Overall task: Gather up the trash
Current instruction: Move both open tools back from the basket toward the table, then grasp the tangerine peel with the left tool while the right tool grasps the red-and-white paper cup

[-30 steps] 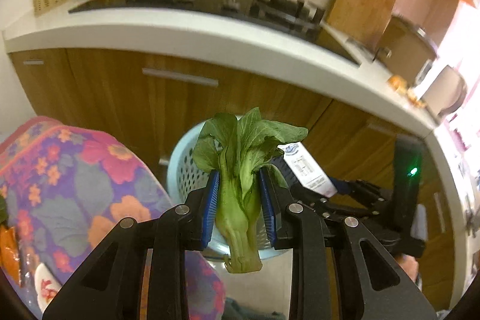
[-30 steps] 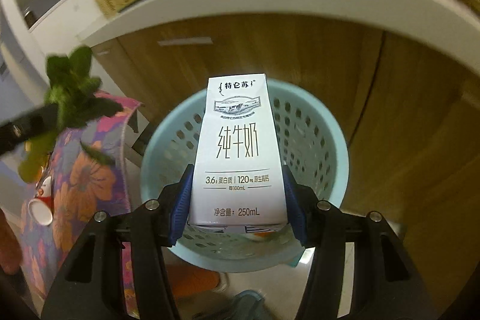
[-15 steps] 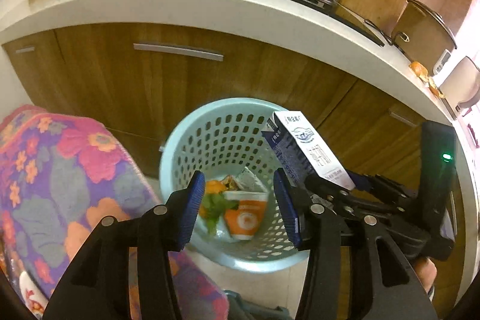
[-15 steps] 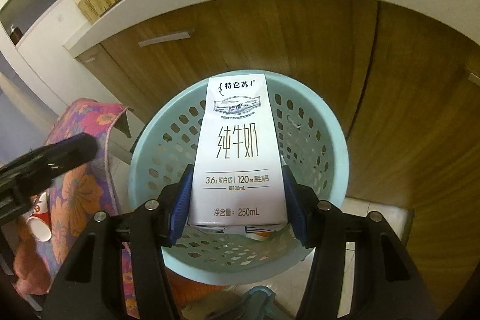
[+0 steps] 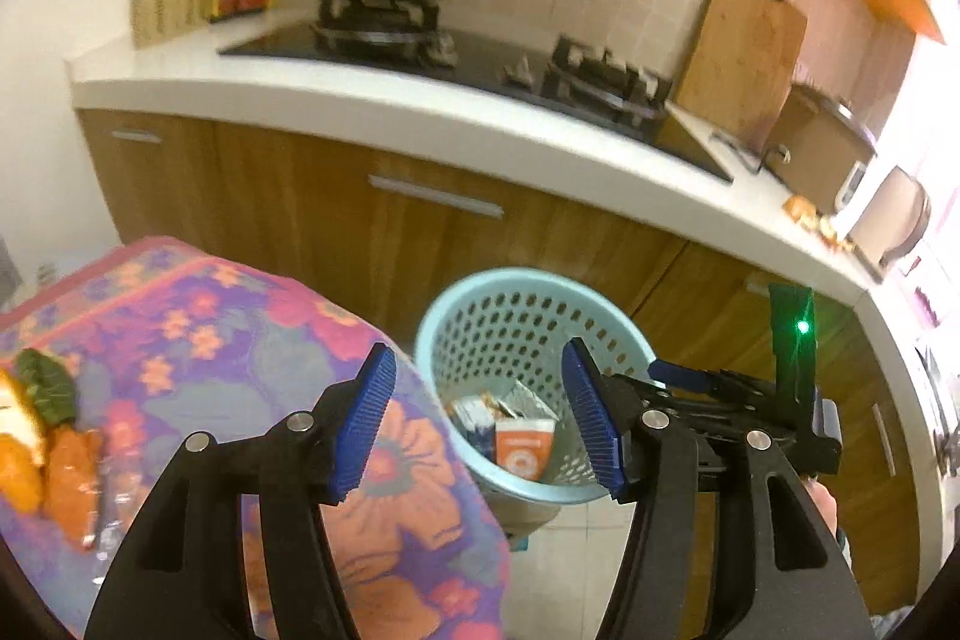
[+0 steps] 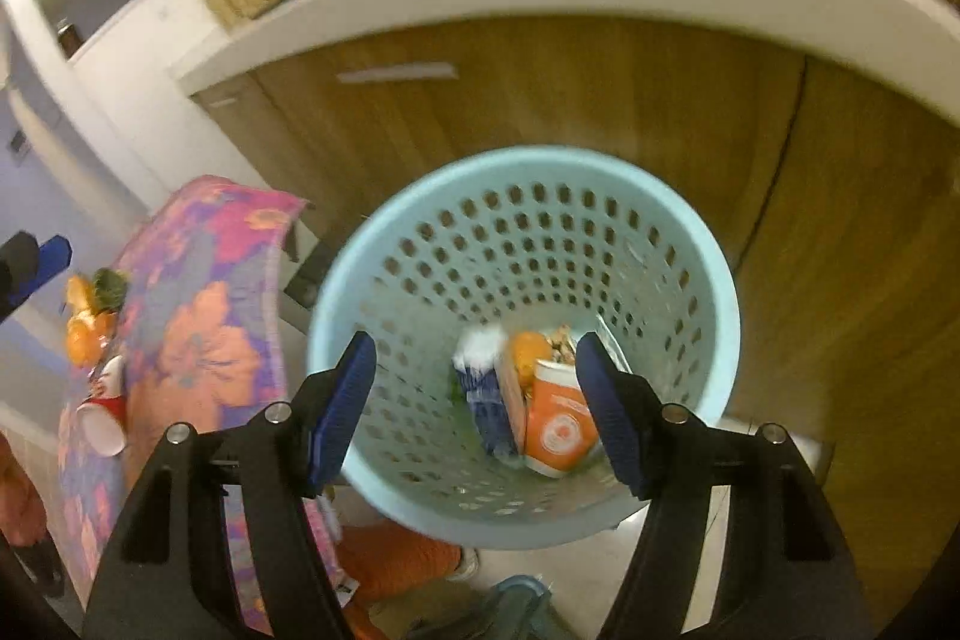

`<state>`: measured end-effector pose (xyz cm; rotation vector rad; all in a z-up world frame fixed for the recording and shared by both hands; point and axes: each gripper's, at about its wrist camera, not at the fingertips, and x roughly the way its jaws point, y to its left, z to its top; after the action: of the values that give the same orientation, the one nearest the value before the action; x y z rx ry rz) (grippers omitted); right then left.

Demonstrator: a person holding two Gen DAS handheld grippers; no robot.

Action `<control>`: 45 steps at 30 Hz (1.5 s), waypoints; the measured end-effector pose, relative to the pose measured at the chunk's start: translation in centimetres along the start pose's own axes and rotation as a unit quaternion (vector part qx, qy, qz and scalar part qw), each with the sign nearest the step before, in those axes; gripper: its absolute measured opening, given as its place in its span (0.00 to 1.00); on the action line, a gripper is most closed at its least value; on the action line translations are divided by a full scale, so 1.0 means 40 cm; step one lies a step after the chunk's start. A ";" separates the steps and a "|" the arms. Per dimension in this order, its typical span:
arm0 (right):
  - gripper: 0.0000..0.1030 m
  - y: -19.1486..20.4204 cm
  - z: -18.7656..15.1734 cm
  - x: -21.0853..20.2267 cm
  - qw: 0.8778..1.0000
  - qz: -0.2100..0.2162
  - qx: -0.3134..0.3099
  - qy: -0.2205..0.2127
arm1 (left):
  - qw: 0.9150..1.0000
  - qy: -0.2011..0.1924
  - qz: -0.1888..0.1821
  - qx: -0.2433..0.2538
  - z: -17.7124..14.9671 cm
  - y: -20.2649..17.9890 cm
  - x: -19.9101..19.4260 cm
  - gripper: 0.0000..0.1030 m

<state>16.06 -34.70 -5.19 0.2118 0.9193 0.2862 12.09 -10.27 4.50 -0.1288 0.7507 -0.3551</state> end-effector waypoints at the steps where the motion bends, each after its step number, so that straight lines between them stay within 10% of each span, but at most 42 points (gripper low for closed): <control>1: 0.63 0.023 0.001 -0.018 1.000 0.003 -0.012 -0.009 | 1.000 -0.013 0.000 -0.002 0.002 0.014 -0.039 0.55; 11: 0.63 0.288 -0.008 -0.110 0.987 0.097 -0.120 -0.046 | 0.991 -0.115 0.058 -0.024 -0.002 0.135 -0.331 0.60; 22: 0.63 0.624 -0.055 -0.027 0.958 0.158 -0.239 0.001 | 0.971 -0.130 0.151 -0.129 -0.106 0.367 -0.472 0.60; 45: 0.63 0.731 -0.087 0.190 0.950 0.173 -0.240 0.100 | 0.943 -0.036 0.176 -0.281 -0.247 0.734 -0.231 0.58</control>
<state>13.16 -4.45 -4.16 -0.1128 0.9826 0.8573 6.96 20.55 -3.74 -0.5355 0.7696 0.2141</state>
